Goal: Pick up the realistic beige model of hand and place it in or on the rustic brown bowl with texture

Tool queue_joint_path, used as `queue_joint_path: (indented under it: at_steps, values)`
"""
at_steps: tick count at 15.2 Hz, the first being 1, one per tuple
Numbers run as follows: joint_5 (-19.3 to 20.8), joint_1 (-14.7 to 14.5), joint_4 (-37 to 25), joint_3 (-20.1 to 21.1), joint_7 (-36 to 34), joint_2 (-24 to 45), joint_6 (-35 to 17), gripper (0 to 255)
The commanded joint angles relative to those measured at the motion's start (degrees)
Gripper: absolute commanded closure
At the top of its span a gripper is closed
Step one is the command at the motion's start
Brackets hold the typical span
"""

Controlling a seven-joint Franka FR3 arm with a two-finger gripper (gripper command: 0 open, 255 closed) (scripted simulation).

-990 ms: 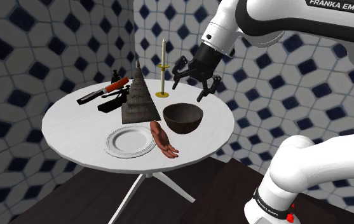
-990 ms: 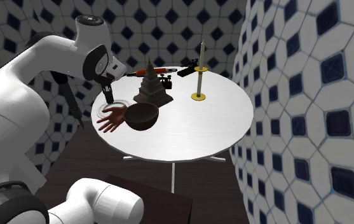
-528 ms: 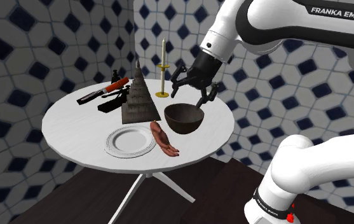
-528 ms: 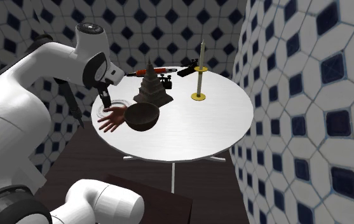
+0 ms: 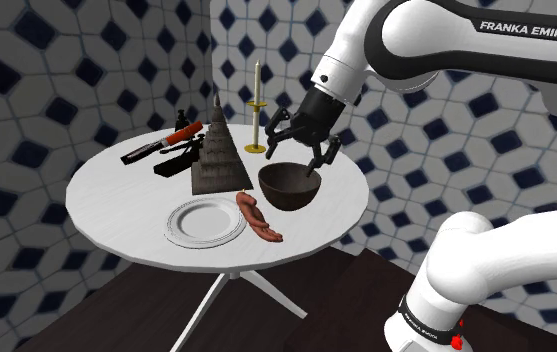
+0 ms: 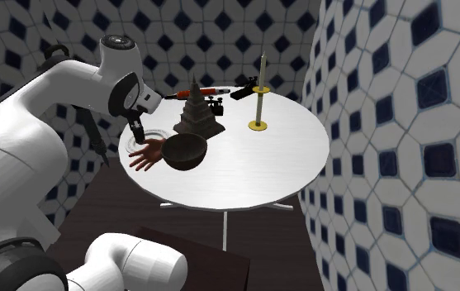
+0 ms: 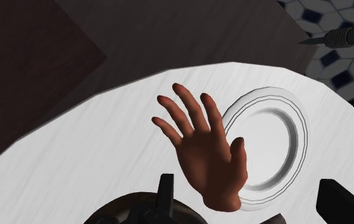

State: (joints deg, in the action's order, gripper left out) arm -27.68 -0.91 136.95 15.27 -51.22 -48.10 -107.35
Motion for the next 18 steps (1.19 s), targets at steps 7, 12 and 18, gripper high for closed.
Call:
queue_joint_path:
  at_steps: [7, 12, 18]
  values:
    - [0.00, 0.00, 0.00, 0.00, 0.00, 0.00, 0.00, 255]
    - [0.00, 0.00, 0.00, 0.00, 0.00, 0.00, 0.00, 0]
    - [10.37, 2.30, -11.16, 8.45, 2.26, 19.43, 1.07, 0]
